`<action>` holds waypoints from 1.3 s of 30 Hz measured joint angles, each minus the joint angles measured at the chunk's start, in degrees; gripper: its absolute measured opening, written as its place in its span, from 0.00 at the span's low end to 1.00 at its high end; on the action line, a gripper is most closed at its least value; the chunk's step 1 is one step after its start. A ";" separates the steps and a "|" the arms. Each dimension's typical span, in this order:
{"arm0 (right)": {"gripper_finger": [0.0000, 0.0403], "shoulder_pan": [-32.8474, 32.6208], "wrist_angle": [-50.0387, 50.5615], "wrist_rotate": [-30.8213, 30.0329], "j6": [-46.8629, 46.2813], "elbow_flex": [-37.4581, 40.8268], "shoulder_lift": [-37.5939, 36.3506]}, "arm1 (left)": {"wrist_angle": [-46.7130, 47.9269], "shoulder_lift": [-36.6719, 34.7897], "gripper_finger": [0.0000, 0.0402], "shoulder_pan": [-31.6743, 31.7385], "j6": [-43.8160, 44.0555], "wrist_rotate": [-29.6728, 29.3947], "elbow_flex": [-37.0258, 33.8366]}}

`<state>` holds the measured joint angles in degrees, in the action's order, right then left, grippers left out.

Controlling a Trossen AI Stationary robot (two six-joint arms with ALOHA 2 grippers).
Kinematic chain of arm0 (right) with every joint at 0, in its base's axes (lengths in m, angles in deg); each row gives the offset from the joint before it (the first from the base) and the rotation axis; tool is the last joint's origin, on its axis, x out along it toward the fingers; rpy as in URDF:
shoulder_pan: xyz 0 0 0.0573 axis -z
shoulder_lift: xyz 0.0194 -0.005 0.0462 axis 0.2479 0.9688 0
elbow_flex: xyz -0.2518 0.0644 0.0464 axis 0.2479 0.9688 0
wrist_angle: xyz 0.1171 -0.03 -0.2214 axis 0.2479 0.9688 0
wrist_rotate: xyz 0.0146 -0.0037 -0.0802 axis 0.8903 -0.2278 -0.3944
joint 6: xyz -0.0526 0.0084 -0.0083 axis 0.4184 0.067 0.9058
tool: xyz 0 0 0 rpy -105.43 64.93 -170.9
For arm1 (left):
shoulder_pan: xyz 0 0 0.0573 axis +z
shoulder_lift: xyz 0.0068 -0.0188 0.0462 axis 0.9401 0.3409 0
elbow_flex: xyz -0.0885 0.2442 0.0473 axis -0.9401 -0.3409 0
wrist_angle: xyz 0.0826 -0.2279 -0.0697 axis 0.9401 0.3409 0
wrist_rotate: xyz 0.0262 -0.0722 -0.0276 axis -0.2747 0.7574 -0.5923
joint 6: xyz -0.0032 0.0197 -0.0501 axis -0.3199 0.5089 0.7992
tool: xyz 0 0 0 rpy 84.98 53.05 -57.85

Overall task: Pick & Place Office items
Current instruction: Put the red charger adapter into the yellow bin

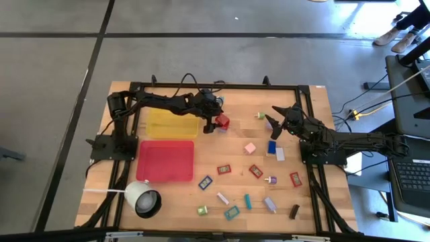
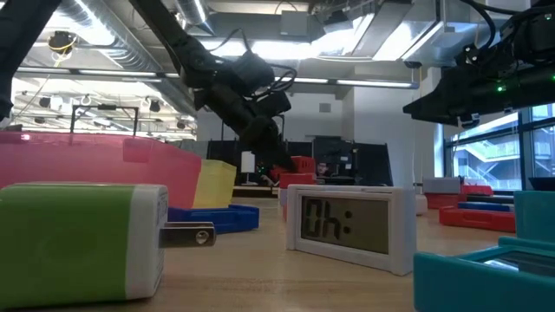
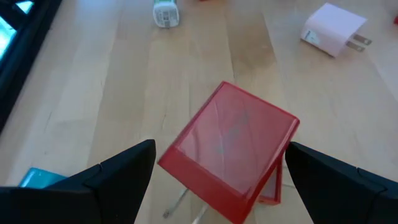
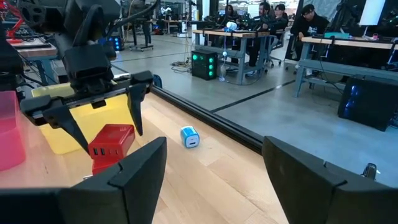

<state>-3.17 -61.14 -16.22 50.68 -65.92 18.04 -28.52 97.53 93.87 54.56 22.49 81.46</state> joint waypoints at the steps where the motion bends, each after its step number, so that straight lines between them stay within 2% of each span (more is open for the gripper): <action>1: 0.67 0.00 0.00 -0.02 0.00 -0.02 0.00 | 0.01 -0.02 0.89 0.01 0.24 0.00 0.00; 9: 0.67 0.00 0.00 -0.04 0.00 -0.02 -0.01 | -0.14 -0.02 0.84 -0.01 2.06 -0.05 0.00; 22: 0.67 -0.02 0.00 -0.18 0.00 -0.02 -0.02 | -1.19 -0.26 0.58 -0.12 7.92 -0.11 0.00; 32: 0.67 -0.01 0.00 -0.17 0.00 0.00 -0.01 | -1.37 -6.33 0.56 -0.02 15.93 -0.35 0.00; 39: 0.67 0.00 0.00 -0.17 0.00 -0.02 0.00 | 3.80 -14.10 0.56 0.21 20.07 -9.99 0.00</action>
<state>-3.17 -61.14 -16.40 50.68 -65.94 18.04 -24.72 83.43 94.08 74.63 12.50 81.46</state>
